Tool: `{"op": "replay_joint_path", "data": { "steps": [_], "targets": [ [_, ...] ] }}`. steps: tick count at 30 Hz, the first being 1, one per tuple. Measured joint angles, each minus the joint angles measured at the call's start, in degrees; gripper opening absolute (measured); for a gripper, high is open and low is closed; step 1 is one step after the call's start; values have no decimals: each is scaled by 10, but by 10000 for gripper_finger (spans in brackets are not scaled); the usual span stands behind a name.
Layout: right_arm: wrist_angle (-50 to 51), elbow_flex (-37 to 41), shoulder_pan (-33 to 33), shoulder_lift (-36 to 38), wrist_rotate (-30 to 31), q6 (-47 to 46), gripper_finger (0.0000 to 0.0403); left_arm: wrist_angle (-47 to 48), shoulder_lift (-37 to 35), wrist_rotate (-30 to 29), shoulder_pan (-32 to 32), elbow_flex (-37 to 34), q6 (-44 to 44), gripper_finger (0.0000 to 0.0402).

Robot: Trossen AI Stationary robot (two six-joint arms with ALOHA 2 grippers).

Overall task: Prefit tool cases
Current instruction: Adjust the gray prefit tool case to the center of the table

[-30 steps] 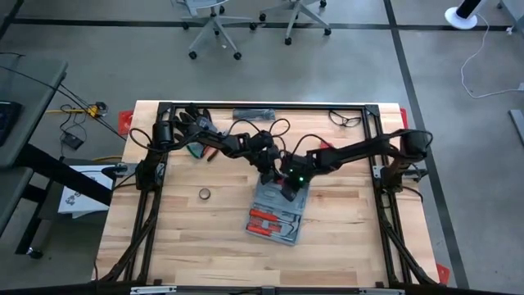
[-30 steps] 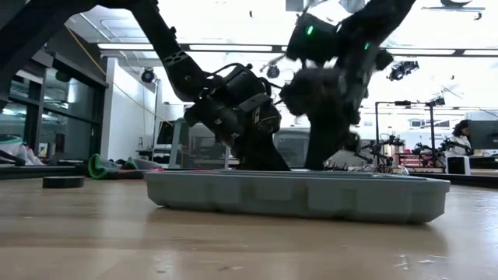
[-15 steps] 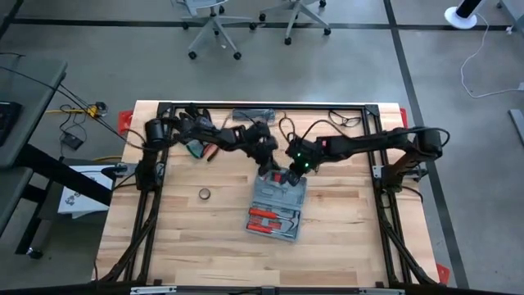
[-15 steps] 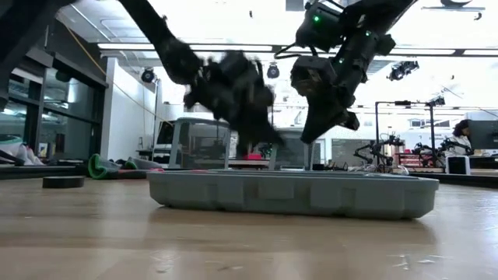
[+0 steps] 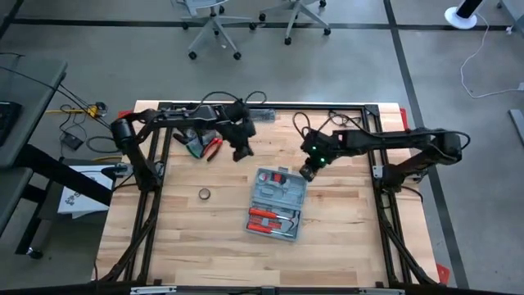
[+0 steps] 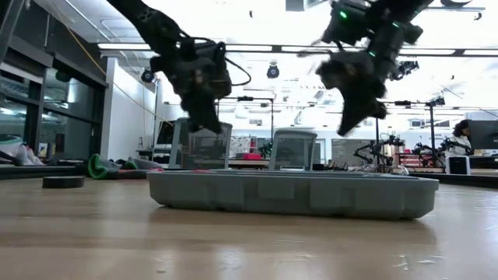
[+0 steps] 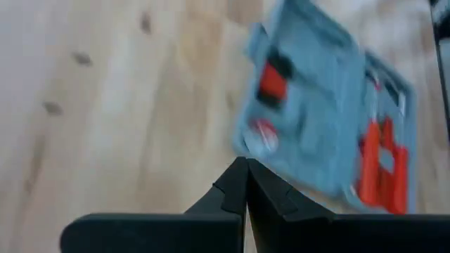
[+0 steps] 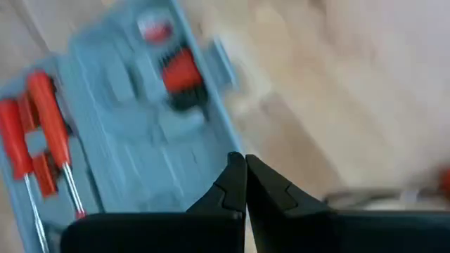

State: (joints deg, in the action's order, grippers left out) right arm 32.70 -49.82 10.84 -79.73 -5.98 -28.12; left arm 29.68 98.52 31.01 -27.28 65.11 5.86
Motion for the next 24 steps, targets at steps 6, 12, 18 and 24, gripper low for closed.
{"op": "replay_joint_path", "data": {
  "steps": [6,12,18,24],
  "targets": [
    [-104,170,-19,91,-64,-120,0,89,1,1,37,0,11,0],
    [-137,247,-62,165,-96,-184,0,77,13,-26,98,1,-70,0],
    [-146,249,-90,170,-107,-168,0,74,66,-62,155,1,-155,0],
    [-146,249,-84,151,-126,-114,0,15,108,-59,201,1,-250,0]
  ]
}}
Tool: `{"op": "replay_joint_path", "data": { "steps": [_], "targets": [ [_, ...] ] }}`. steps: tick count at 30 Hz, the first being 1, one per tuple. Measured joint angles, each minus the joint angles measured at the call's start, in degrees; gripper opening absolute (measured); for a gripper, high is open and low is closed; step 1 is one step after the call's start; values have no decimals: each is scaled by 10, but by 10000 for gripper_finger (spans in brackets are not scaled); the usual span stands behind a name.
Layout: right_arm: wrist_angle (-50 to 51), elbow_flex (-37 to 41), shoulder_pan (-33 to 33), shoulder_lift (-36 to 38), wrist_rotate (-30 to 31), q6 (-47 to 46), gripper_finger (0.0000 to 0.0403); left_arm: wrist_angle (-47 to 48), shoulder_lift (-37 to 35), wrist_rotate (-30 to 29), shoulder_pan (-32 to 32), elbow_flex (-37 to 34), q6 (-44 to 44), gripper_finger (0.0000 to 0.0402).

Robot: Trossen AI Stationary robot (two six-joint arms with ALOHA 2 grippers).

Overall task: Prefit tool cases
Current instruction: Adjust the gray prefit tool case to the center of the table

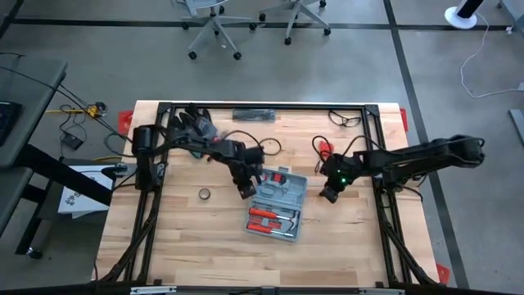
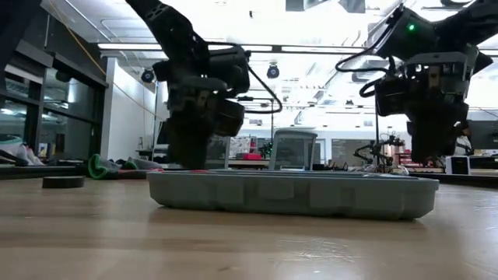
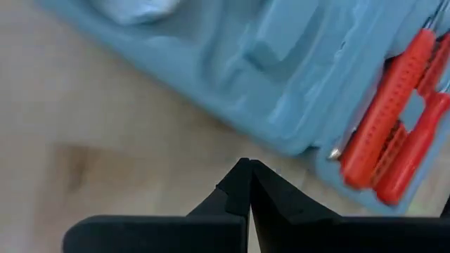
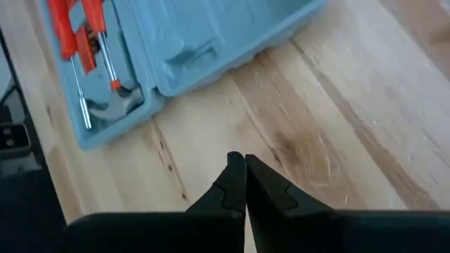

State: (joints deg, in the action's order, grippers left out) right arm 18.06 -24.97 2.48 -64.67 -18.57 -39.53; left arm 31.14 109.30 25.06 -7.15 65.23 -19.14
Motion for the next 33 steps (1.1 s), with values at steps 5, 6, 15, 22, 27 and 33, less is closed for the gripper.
{"op": "replay_joint_path", "data": {
  "steps": [5,6,15,22,27,33],
  "targets": [
    [0,0,32,-13,-44,42,0,-64,2,16,23,0,-21,0],
    [0,0,44,-13,-45,49,0,-75,2,17,24,0,-18,0],
    [-6,0,129,-19,-46,22,0,-82,2,13,-39,0,95,0],
    [-5,0,113,-20,-40,-51,0,-58,2,12,-103,0,198,0],
    [-27,0,59,-21,-13,-105,0,-27,2,30,-125,1,219,0],
    [-76,0,28,-76,-6,-132,0,-29,4,34,-121,1,215,0]
  ]
}}
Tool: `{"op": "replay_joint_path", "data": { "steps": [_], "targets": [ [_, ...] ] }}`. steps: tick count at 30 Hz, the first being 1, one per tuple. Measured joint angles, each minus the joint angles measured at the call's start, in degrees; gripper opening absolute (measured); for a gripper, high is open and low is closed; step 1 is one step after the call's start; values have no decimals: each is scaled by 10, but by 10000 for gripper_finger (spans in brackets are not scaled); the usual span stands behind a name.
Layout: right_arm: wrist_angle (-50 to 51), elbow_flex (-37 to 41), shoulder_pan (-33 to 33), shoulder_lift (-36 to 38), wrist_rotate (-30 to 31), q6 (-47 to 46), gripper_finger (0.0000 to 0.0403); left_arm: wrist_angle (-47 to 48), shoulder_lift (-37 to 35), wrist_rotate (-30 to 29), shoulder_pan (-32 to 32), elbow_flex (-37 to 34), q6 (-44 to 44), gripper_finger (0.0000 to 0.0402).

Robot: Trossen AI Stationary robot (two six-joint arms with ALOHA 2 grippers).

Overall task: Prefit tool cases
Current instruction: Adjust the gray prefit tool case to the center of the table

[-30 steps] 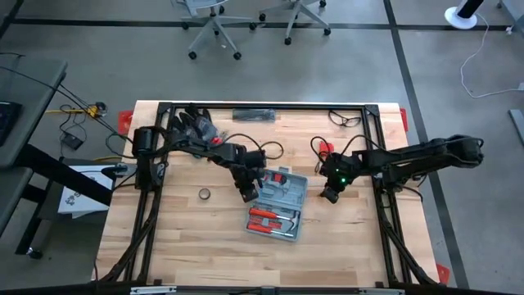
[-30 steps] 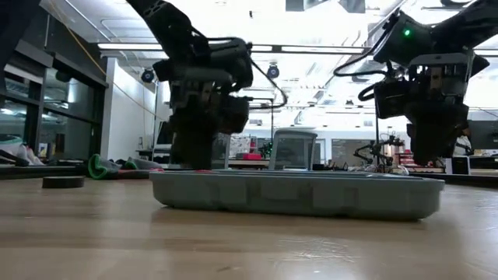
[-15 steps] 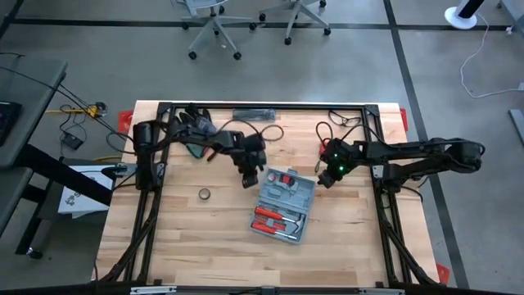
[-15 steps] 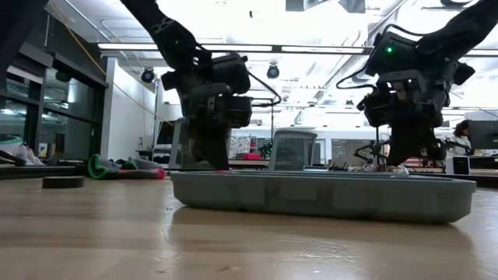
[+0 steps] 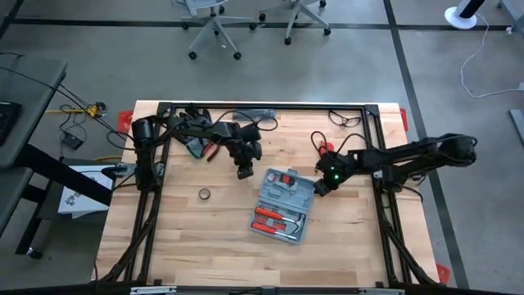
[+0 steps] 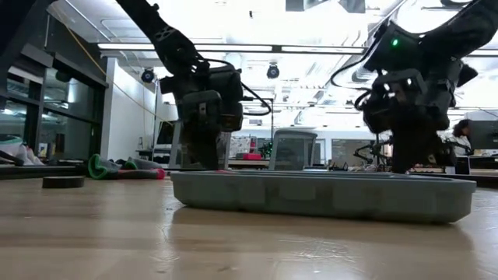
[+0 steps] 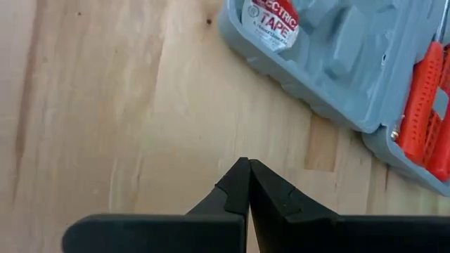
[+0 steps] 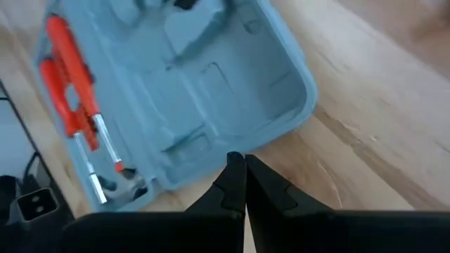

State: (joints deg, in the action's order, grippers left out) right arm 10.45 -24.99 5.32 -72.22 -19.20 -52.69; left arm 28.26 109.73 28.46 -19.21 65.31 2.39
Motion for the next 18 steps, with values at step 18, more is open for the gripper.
{"op": "replay_joint_path", "data": {
  "steps": [18],
  "targets": [
    [-94,-95,98,-195,-23,81,0,1,39,40,-19,3,-9,0]
  ]
}}
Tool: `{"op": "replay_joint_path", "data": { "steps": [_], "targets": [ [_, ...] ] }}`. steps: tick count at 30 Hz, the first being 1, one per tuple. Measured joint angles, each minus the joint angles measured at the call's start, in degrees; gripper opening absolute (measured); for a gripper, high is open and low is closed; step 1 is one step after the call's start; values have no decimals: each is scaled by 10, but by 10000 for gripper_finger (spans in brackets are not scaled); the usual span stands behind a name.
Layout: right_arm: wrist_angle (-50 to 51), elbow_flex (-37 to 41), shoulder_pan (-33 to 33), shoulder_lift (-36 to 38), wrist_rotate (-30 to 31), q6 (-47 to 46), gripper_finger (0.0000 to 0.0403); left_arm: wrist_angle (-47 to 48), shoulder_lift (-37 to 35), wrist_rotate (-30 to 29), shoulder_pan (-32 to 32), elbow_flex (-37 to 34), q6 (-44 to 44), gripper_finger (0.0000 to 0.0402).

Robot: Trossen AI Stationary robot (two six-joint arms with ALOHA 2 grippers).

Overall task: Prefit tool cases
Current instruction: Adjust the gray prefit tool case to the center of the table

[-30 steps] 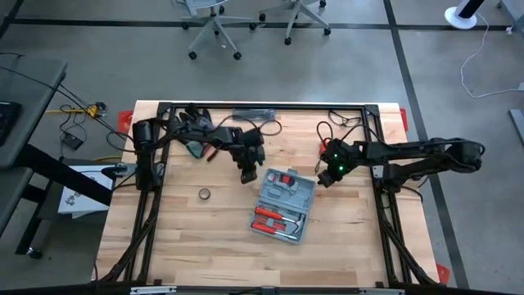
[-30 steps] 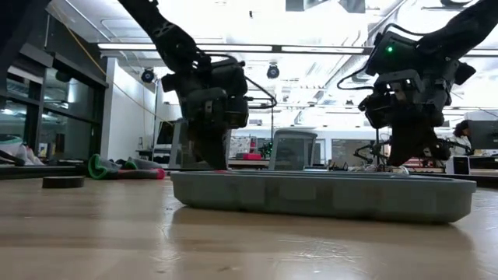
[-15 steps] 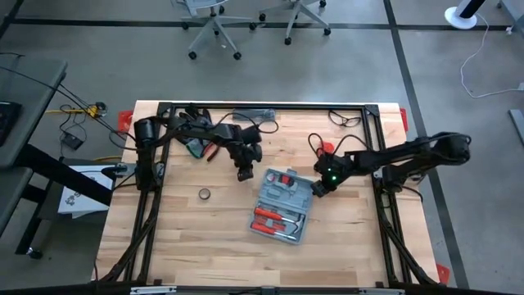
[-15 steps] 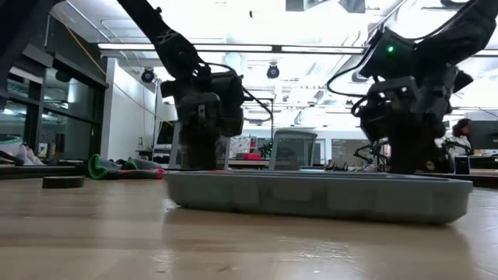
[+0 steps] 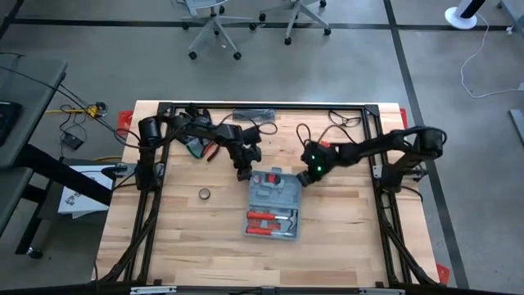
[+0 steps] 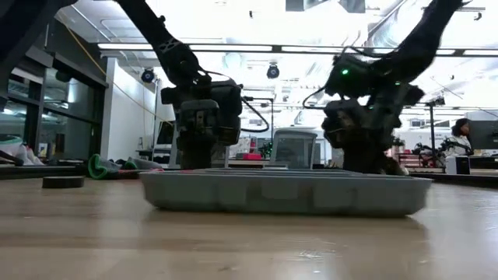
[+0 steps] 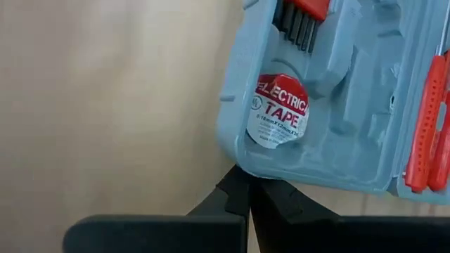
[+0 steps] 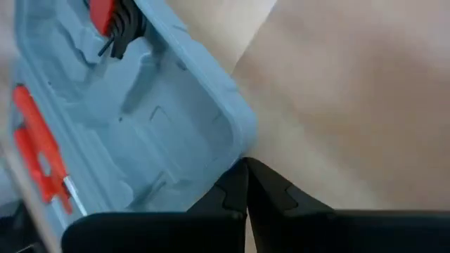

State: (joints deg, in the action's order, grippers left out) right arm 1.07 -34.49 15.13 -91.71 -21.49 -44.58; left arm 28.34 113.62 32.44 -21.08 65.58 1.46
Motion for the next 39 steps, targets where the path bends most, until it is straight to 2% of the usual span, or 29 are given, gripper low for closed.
{"op": "replay_joint_path", "data": {
  "steps": [5,10,18,24,29,33,39],
  "targets": [
    [57,-35,63,-10,38,95,0,13,0,-10,-43,6,26,0],
    [50,-37,124,23,99,100,0,37,-12,-25,-76,8,32,0],
    [59,-35,154,116,113,119,0,49,-84,-33,-86,7,33,0],
    [129,-35,127,141,112,114,0,116,-141,-103,-85,7,38,0],
    [195,-34,77,116,135,114,0,166,-170,-137,-84,7,55,0],
    [190,-33,30,73,140,96,0,183,-184,-141,-84,7,57,0],
    [108,-33,-27,31,139,45,0,186,-200,-122,-85,0,52,0]
  ]
}}
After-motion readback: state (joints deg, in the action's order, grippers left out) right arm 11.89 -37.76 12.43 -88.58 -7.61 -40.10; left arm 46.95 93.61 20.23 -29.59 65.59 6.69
